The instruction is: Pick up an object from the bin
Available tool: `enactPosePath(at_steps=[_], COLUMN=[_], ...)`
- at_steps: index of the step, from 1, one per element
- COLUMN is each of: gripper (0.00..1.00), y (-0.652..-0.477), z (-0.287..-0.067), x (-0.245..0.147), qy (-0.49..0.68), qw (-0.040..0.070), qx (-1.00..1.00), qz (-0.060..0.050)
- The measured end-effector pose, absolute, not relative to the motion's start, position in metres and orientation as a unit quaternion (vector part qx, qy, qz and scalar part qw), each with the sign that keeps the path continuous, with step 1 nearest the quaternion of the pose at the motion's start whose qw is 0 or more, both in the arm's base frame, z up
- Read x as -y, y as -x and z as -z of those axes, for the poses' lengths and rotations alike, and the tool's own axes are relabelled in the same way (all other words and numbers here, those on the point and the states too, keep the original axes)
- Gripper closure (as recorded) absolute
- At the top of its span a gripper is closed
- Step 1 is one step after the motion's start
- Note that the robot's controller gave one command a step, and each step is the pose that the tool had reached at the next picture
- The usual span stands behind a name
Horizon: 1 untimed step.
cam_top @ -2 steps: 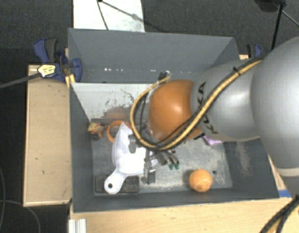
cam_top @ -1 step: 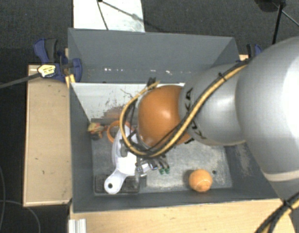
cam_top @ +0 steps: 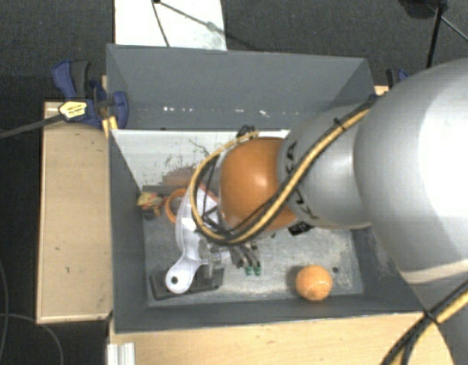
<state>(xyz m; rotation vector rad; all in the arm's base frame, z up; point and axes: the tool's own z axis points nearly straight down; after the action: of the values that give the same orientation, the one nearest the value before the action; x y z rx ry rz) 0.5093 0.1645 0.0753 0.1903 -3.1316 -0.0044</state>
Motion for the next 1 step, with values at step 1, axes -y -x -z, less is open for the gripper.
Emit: enactPosePath(at_steps=[1], gripper=[1.0], y=[-0.5093], z=[-0.0752], x=[-0.1645], qy=[-0.06], qw=[0.002], qx=[0.998], qz=[0.001])
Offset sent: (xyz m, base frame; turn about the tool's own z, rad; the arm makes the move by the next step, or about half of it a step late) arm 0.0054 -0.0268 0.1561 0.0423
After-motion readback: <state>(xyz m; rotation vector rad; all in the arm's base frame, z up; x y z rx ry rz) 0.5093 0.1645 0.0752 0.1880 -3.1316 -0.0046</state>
